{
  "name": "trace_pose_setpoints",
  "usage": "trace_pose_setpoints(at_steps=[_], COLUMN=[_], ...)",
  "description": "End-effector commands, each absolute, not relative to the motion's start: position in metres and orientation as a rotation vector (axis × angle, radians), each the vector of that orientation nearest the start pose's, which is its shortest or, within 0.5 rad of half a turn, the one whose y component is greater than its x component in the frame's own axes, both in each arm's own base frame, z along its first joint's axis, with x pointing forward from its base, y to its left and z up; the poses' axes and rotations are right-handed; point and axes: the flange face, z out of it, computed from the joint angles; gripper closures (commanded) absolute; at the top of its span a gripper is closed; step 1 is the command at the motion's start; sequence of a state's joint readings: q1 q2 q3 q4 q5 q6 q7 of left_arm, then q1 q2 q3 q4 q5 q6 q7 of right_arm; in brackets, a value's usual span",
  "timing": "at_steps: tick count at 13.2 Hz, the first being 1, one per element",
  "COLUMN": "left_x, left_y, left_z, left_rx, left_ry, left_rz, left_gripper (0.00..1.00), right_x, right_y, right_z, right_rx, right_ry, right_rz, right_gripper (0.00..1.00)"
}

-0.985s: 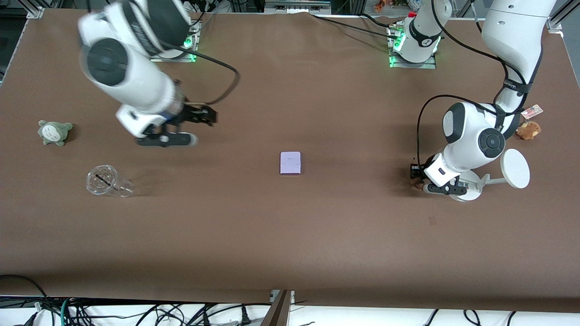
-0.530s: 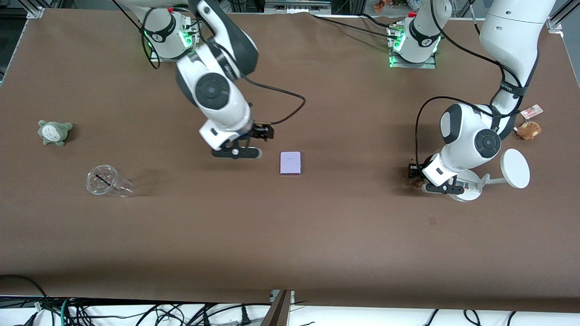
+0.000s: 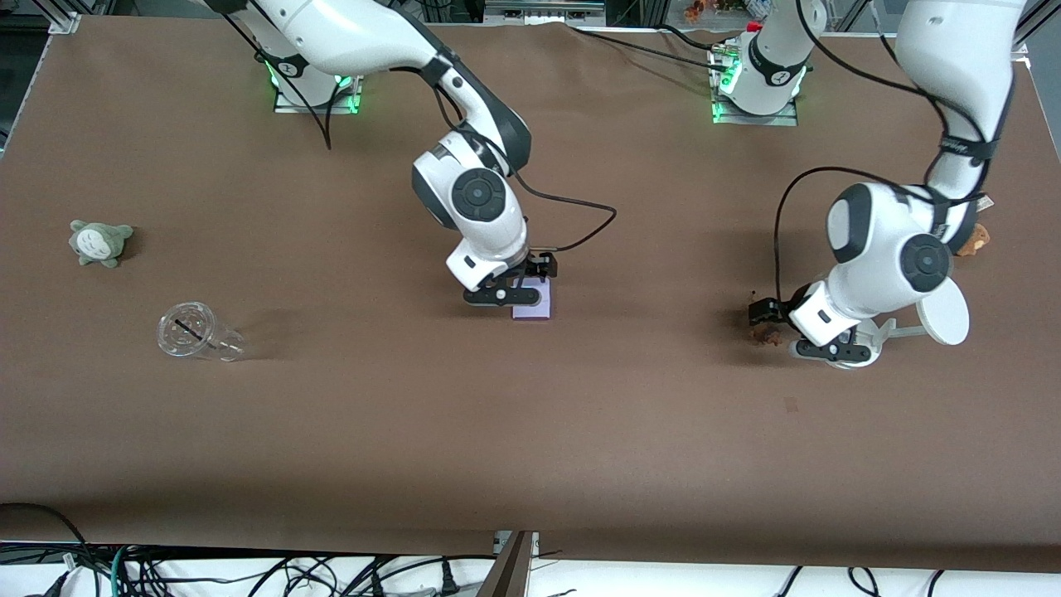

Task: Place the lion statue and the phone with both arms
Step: 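Set the lion beside the lamp while the right gripper grasps the phone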

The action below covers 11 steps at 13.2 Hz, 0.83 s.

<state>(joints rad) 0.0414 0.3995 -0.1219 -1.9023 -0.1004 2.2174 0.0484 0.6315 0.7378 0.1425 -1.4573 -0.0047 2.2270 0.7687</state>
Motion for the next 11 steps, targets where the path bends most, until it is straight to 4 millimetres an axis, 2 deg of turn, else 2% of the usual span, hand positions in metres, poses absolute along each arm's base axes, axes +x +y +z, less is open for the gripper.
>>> trace_pose_setpoints(at_steps=[1,4,6,8,9,11], left_x=[0.642,0.657,0.659,0.652,0.645,0.626], left_y=[-0.046,-0.059,-0.055,-0.048,-0.047,-0.042], left_z=[0.355,0.42,0.472,0.532,0.555,0.579], left_rx=[-3.212,-3.073,-3.056,-3.057,-3.063,-3.103], left_ry=[0.193,0.316,0.308,0.283,0.267,0.22], left_rz=[0.186,0.181,0.192,0.104,0.072,0.161], left_gripper=[0.0,0.0,0.0,0.0,0.0,0.0], right_x=[0.54,0.533,0.527,0.527,0.527,0.527], right_y=[0.504,0.515,0.522,0.521,0.52,0.519], right_z=[0.233,0.206,0.189,0.178,0.176,0.176], right_rx=[-3.059,-3.038,-3.034,-3.037,-3.039,-3.048], right_ry=[0.021,-0.028,-0.067,-0.064,-0.064,-0.073], right_rz=[0.004,-0.047,-0.078,-0.076,-0.072,-0.083], right_gripper=[0.0,0.0,0.0,0.0,0.0,0.0])
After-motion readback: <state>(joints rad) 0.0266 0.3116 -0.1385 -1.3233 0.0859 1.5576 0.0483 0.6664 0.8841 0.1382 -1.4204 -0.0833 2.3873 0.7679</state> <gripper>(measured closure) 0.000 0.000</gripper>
